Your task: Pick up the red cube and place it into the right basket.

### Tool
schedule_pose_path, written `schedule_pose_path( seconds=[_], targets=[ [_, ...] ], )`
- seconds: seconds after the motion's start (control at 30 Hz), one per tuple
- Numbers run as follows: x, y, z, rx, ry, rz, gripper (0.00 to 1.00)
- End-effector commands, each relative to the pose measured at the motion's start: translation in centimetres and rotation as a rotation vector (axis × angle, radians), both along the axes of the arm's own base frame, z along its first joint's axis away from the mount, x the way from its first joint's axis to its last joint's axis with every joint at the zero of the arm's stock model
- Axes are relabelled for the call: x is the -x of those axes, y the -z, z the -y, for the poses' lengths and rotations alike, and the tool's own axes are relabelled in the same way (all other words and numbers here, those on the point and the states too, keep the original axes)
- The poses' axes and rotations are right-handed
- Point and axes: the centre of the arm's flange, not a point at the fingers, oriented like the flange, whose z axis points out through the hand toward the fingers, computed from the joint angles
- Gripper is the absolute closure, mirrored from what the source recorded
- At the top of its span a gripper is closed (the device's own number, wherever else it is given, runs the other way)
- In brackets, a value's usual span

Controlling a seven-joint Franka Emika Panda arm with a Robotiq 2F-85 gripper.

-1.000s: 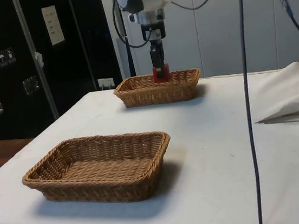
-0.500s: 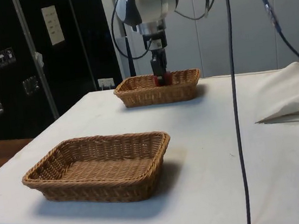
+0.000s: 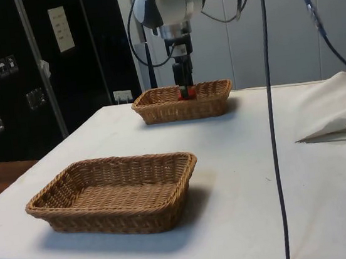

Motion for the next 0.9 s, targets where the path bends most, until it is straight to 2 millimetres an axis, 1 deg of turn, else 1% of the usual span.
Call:
schedule_pose_path(
  seconds=[0.0,0.03,0.1,0.13,0.17,0.23,0.33,0.4,0.43,0.47,0.53,0.57,0.7,0.73,0.77,0.87],
  targets=[
    [-0.1,0.0,0.1,-0.006,0.0,0.0,0.0],
    [-0.1,-0.1,0.2,-0.005,0.002,0.001,0.0],
    [-0.1,-0.9,0.3,-0.003,0.003,0.003,0.0],
    [-0.1,-0.5,0.2,0.002,0.002,0.007,0.0],
    [-0.1,-1.2,0.3,-0.002,0.006,0.007,0.0],
    [-0.2,-2.2,0.4,-0.005,0.007,0.009,0.0],
    [-0.2,-3.2,0.4,-0.009,0.01,0.015,0.0],
    [-0.1,-3.8,0.5,-0.011,0.013,0.018,0.0],
    [-0.3,-3.5,0.5,-0.017,0.008,0.025,0.0],
    [-0.3,-4.5,0.2,-0.014,0.015,0.025,0.0],
    [-0.3,-4.8,0.0,-0.016,0.017,0.027,0.0],
    [-0.4,-5.4,-0.5,-0.02,0.017,0.033,0.0],
    [-0.3,-6.2,-1.7,-0.024,0.014,0.036,0.0],
    [-0.4,-6.3,-1.7,-0.036,0.011,0.038,0.0],
    [-0.4,-6.6,-2.4,-0.027,0.013,0.039,0.0],
    [-0.4,-7.1,-3.4,-0.03,0.01,0.042,0.0]
  ],
)
